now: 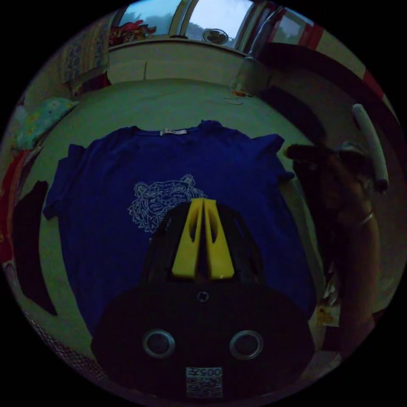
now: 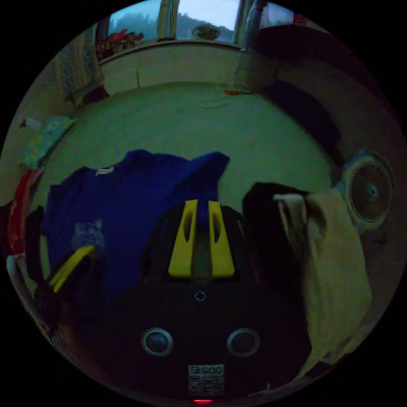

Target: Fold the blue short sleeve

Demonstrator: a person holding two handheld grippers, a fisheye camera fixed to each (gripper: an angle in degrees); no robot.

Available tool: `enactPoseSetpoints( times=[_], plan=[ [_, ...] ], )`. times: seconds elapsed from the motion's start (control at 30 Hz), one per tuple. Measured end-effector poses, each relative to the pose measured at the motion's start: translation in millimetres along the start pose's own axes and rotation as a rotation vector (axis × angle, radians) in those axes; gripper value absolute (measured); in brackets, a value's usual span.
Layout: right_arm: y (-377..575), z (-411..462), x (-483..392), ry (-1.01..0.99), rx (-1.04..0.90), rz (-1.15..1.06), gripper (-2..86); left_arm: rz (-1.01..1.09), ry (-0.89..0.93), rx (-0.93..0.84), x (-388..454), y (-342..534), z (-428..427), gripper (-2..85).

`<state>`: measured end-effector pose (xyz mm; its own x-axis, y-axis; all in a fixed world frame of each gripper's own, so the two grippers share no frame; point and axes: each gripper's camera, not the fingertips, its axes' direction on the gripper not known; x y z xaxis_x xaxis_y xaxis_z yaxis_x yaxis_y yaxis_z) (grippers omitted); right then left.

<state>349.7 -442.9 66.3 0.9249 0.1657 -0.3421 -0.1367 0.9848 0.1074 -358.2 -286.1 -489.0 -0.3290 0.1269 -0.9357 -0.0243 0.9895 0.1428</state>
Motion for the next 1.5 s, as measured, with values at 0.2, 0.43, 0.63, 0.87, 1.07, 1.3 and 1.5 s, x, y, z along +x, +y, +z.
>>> enactPoseSetpoints(
  times=[0.2,0.43,0.63,0.87,1.07,1.3,1.5],
  plan=[
    [-34.7,35.9,9.1,-0.164,-0.060,0.111,5.0,-0.017,0.047,0.001,-15.6,-31.4,41.7,-0.7],
    [-65.5,33.6,-11.4,-0.081,-0.044,0.104,-0.7,-0.007,0.037,-0.018,-35.5,-61.0,84.3,-0.6],
    [-98.5,21.0,-29.9,-0.113,-0.006,0.044,2.1,0.013,0.030,-0.034,-50.1,-80.1,114.5,-0.7],
    [-197.8,47.8,-48.7,-0.107,-0.087,0.075,7.0,0.019,0.042,-0.044,-66.2,-95.4,141.8,-0.6],
    [-246.8,99.2,-64.1,-0.074,-0.245,0.197,1.8,-0.002,0.059,-0.045,-87.6,-105.5,161.2,-0.6],
    [-258.4,55.9,-131.9,0.052,-0.075,0.012,-1.4,-0.021,0.088,-0.051,-108.4,-112.3,177.5,-0.6],
    [-253.8,12.3,-240.7,0.072,0.060,-0.233,-1.6,-0.006,0.055,-0.058,-118.9,-113.1,185.7,-0.6]
  ],
)
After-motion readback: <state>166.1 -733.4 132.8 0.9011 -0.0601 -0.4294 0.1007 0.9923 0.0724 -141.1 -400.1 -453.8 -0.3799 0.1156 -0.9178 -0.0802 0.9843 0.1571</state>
